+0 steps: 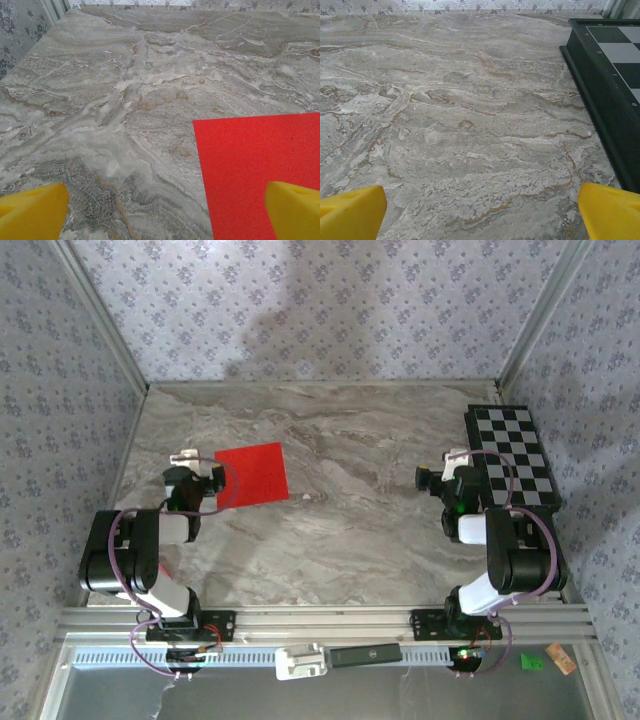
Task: Fold a paper plane with a square sheet of paper (pick it up from the middle)
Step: Move the square sheet of paper to the center of the table.
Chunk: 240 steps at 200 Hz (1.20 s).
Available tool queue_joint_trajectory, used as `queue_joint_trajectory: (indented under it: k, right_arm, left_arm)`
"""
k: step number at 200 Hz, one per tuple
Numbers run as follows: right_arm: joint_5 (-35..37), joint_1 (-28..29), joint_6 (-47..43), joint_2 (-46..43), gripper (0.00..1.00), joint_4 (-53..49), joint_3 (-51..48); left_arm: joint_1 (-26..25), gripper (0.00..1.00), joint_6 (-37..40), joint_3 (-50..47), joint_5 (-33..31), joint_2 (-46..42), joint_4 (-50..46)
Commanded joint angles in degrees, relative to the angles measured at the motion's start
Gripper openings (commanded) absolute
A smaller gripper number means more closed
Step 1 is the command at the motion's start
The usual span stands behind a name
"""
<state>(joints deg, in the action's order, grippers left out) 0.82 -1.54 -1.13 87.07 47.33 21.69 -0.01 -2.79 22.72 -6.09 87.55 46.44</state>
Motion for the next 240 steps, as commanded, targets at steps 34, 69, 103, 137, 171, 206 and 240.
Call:
queue_joint_trajectory:
  k: [34, 69, 103, 137, 171, 206, 240]
  right_arm:
    - [0.3, -0.4, -0.5, 0.3, 1.00, -0.9, 0.8]
    - [0.3, -0.5, -0.5, 0.3, 1.00, -0.9, 0.8]
    - [-0.6, -0.3, -1.1, -0.8, 1.00, 0.9, -0.6]
    - [-0.3, 0.9, -2.5, -12.5, 1.00, -9.7, 0.3]
    - [2.5, 3.5, 3.4, -20.8, 1.00, -27.1, 9.4]
    - [2.8, 7.8, 16.5, -16.9, 1.00, -46.9, 23.9]
    - [-2.8, 15.7, 24.8, -5.4, 1.00, -58.7, 38.1]
  left_arm:
    - [0.2, 1.00, 0.7, 0.8, -0.5, 0.4, 0.4]
    - [0.3, 1.00, 0.6, 0.9, -0.1, 0.4, 0.3]
    - [0.6, 1.00, 0.6, 0.7, 0.5, 0.3, 0.5]
    - [0.5, 1.00, 0.3, 3.0, -0.7, -4.9, -7.3]
    - [-0.9, 1.00, -1.5, 7.6, -5.4, -12.7, -19.8]
    - [-4.2, 1.00, -8.2, 13.5, -5.8, -19.4, -31.4]
    - [-4.6, 1.00, -18.2, 22.1, 0.5, -21.5, -46.8]
